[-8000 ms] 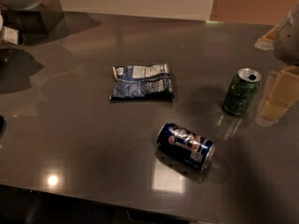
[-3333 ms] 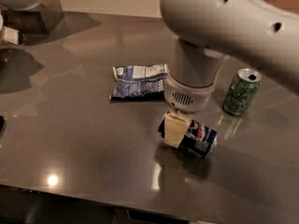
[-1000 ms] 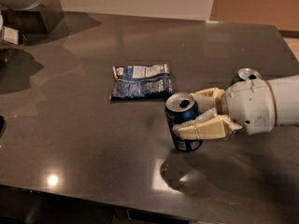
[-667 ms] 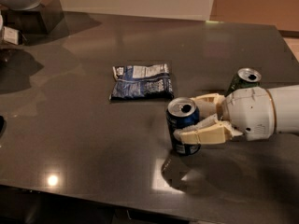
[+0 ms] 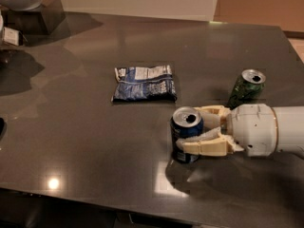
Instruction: Place pepsi can upright
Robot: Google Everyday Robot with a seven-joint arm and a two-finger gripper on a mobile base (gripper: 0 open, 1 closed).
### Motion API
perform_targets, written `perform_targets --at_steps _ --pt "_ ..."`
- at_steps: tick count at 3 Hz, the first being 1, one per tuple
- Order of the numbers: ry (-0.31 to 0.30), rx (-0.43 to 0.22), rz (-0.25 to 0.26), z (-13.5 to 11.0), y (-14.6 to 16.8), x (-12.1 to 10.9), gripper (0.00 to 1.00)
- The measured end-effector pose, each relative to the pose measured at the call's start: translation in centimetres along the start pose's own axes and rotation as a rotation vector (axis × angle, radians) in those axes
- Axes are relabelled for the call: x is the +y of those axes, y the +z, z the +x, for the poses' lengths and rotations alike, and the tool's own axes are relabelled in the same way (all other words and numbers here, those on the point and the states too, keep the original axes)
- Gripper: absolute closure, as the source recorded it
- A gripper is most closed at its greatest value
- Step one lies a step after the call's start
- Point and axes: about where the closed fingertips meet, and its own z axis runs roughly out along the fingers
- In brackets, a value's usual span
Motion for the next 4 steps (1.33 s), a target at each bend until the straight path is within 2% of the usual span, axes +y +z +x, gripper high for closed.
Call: perform_targets --at_steps 1,3,4 --pt "0.002 -0.037 0.045 0.56 -0.02 -0.09 0.6" --pt "-0.005 -0.034 0.038 0.26 0.29 0.08 0.13" --pt "-0.008 -0.032 0.035 0.13 0.44 0.17 0.0"
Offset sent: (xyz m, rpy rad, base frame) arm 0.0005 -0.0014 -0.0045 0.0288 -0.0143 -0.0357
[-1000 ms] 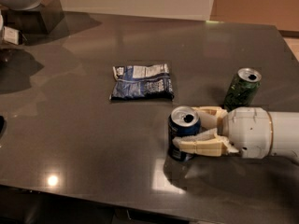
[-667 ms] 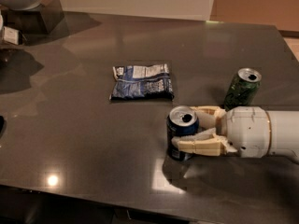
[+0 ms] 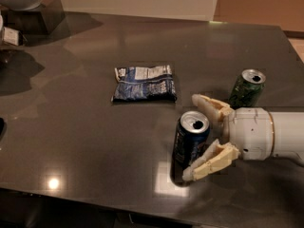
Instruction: Place pepsi can upright
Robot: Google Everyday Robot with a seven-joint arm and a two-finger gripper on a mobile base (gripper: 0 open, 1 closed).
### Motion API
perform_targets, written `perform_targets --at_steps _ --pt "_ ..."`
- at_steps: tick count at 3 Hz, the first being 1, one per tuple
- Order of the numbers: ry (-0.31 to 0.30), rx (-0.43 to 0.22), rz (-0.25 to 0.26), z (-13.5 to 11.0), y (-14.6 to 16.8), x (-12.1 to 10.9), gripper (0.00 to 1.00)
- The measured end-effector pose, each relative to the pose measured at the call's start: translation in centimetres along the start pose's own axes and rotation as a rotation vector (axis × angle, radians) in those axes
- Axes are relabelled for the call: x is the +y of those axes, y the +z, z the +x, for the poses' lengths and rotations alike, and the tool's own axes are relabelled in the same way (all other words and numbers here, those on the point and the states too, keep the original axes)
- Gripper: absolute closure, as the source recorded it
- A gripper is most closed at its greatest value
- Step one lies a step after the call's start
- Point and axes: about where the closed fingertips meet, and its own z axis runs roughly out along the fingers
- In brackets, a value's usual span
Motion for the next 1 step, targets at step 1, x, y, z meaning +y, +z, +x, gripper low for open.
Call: perform_targets --at_steps 1 --pt "0.0 0.0 0.0 0.0 0.01 0.0 0.0"
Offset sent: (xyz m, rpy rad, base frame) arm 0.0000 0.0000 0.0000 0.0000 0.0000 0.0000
